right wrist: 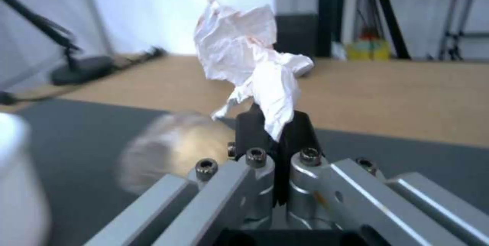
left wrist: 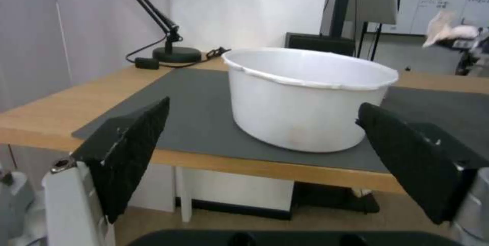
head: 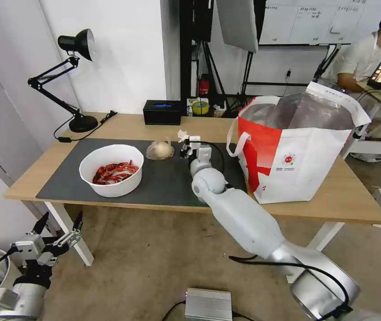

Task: Pick up the trash from the table and place it into the takeout bag.

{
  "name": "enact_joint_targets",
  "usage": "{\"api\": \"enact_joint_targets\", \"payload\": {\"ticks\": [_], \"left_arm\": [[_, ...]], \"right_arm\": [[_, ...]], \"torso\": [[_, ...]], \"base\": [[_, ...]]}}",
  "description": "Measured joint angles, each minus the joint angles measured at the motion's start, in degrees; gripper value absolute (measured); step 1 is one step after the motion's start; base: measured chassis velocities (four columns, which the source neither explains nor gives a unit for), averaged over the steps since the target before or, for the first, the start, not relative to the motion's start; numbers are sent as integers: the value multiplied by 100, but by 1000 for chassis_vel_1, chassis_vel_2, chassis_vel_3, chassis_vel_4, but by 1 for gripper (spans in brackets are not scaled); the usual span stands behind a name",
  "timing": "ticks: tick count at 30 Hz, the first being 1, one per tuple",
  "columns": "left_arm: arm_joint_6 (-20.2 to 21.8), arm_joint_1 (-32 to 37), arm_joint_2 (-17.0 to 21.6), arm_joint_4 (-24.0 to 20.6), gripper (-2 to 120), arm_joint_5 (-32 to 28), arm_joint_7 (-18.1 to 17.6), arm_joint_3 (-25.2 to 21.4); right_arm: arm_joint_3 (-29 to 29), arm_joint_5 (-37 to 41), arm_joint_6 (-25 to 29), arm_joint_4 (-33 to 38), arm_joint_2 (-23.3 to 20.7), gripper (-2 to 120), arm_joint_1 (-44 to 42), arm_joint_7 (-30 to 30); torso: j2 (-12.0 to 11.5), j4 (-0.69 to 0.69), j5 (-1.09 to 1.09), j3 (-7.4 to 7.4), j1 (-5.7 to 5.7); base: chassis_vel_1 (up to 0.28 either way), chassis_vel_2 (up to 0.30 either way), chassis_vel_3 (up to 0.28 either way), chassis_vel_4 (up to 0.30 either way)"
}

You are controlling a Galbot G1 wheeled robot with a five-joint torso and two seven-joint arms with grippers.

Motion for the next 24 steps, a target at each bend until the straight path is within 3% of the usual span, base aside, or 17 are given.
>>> {"api": "enact_joint_targets", "payload": {"ticks": [10,18,24], "left_arm": [[8,-37,157,113,100,-40,4,56],[34,-43,295,125,100,-25,12,124],[21,86,374,110,100,-8,117,200]], "right_arm": [[155,-760,679,1246,-685,0,-917,-732],[870,-1200,1048,2408,-1318,0,-2306,-1345],[1835,-1390,1411,3257,-1675,0,-3383,-1825]], "torso": [[0,1,-1,0,0],[0,-1,1,-1,-1],[0,1,1,0,-1]], "base": [[0,0,0,0],[0,0,0,0],[0,0,0,0]]}}
